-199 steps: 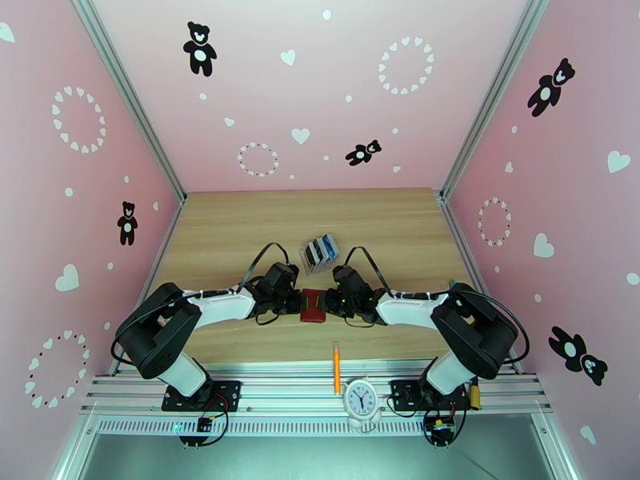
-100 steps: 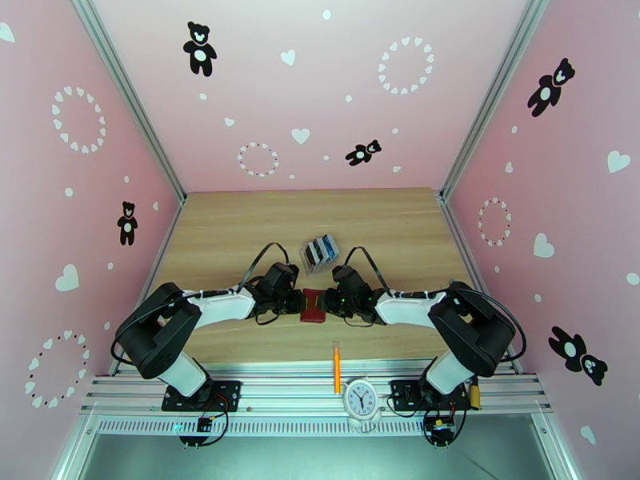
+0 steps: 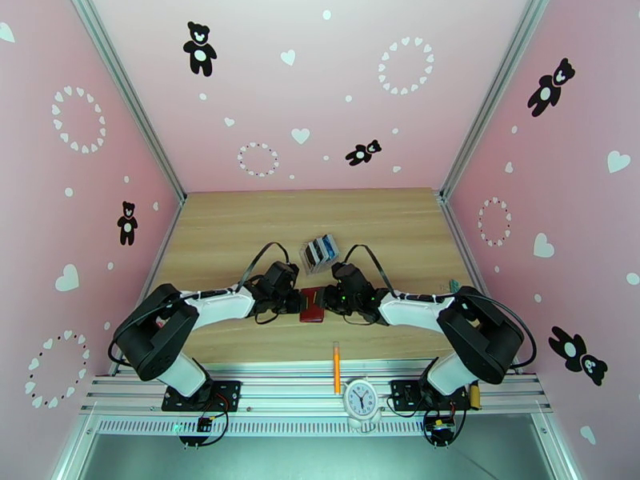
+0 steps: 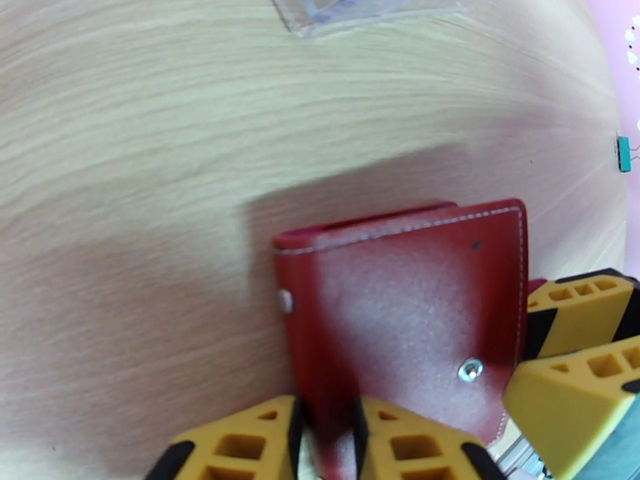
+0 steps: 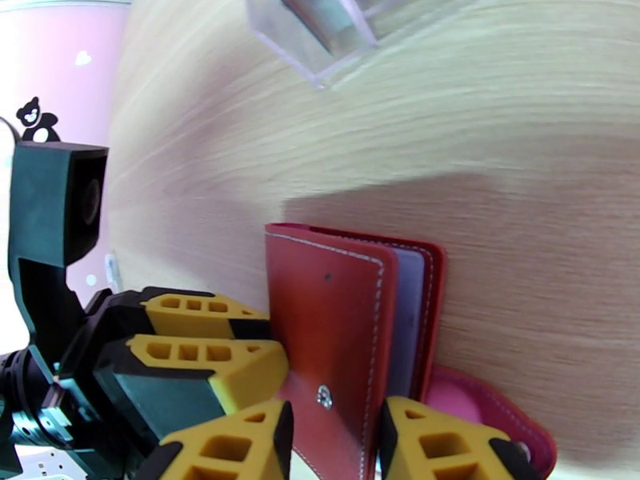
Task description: Put the credit cards into the card holder
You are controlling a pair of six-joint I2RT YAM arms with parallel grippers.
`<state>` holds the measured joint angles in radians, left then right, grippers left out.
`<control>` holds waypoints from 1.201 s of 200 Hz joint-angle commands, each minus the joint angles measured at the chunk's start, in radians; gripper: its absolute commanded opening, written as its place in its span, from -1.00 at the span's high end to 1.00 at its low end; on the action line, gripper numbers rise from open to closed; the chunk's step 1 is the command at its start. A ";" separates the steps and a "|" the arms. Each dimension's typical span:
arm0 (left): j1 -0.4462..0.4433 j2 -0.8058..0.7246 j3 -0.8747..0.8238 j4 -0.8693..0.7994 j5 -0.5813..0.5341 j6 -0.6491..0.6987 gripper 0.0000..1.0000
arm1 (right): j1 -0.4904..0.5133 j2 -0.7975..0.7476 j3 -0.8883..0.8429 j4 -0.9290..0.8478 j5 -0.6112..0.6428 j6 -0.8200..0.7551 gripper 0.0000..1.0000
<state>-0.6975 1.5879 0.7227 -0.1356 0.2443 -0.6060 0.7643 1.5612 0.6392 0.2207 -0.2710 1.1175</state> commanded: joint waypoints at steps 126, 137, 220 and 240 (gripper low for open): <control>-0.040 -0.338 -0.054 -0.249 -0.135 0.052 0.02 | -0.001 0.060 0.076 0.048 -0.058 0.020 0.29; -0.060 -0.353 -0.054 -0.259 -0.160 0.052 0.00 | -0.002 0.065 0.084 0.042 -0.060 0.019 0.29; -0.205 -0.340 -0.030 -0.251 -0.289 -0.011 -0.19 | 0.010 0.080 0.129 0.044 -0.090 0.037 0.29; -0.229 -0.337 -0.030 -0.238 -0.321 -0.040 -0.23 | 0.020 0.083 0.135 0.051 -0.096 0.048 0.29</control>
<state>-0.8993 1.2430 0.6819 -0.3828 -0.0067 -0.6041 0.7685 1.6222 0.7399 0.2573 -0.3454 1.1454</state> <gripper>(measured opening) 0.608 0.355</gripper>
